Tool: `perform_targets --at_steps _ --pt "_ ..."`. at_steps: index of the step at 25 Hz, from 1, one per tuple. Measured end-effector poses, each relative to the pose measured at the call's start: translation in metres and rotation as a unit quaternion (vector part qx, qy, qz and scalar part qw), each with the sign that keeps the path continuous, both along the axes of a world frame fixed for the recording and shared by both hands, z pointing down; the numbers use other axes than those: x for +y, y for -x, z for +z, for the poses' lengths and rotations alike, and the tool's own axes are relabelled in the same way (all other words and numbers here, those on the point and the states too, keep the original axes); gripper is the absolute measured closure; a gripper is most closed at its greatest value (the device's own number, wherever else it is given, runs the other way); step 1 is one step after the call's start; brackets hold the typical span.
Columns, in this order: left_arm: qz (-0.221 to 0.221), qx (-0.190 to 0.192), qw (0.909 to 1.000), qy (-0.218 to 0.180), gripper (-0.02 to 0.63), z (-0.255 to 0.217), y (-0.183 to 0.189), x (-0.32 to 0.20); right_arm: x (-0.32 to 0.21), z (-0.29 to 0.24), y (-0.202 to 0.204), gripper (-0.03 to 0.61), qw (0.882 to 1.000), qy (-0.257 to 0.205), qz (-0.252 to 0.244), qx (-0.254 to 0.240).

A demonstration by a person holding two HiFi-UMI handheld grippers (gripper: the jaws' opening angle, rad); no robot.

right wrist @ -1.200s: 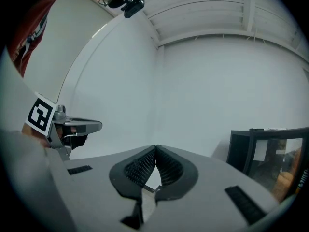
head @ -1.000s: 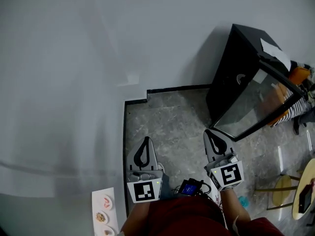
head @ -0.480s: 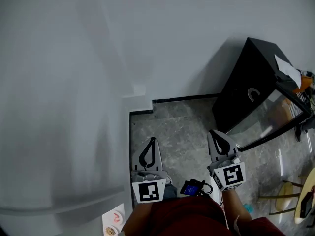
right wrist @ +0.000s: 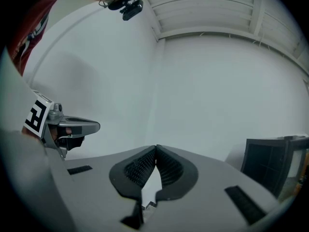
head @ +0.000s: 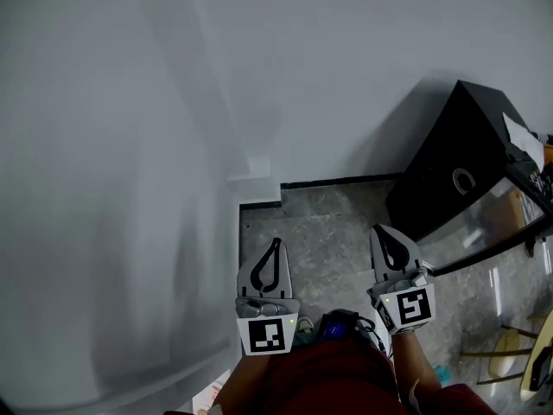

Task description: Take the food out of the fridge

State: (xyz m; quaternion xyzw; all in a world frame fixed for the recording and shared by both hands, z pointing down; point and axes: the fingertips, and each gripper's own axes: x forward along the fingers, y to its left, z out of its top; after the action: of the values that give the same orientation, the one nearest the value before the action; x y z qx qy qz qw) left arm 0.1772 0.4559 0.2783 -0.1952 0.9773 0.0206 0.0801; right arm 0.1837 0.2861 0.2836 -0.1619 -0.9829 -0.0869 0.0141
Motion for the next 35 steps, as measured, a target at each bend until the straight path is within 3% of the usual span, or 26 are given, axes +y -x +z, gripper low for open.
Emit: perform_targets --at_steps 2,5,8,14,18,24,29,32,35 --pt "-0.002 0.002 1.0 -0.002 0.6 0.003 0.006 0.004 0.007 -0.009 0.008 0.556 0.999 0.017 -0.005 -0.035" --pt "-0.004 0.005 1.0 0.004 0.6 0.009 0.013 0.005 0.007 0.0 0.013 0.555 1.0 -0.001 -0.005 -0.008" --pt "0.0 0.004 1.0 0.008 0.6 0.011 0.023 0.002 0.004 -0.001 0.024 0.555 0.999 0.02 0.001 -0.026" --pt "0.005 0.01 0.9999 0.007 0.6 0.014 0.058 -0.013 -0.012 0.011 0.056 0.556 1.0 0.016 0.01 -0.007" --pt "0.012 0.014 0.9998 0.007 0.6 0.008 0.089 -0.036 -0.04 0.02 0.083 0.555 0.999 -0.002 0.025 0.037" --pt "0.024 0.016 0.9996 0.009 0.6 0.005 0.141 -0.078 -0.077 0.019 0.131 0.555 0.999 -0.003 0.034 0.042" --pt "0.046 0.016 0.9987 0.013 0.6 0.001 0.185 -0.127 -0.119 0.009 0.17 0.555 0.999 0.019 0.041 -0.003" --pt "0.06 0.011 0.998 0.015 0.6 -0.004 0.208 -0.16 -0.152 0.011 0.187 0.555 0.998 0.012 0.059 0.01" --pt "0.075 0.008 0.997 0.02 0.6 -0.008 0.228 -0.192 -0.181 0.005 0.206 0.556 0.997 0.014 0.071 -0.008"
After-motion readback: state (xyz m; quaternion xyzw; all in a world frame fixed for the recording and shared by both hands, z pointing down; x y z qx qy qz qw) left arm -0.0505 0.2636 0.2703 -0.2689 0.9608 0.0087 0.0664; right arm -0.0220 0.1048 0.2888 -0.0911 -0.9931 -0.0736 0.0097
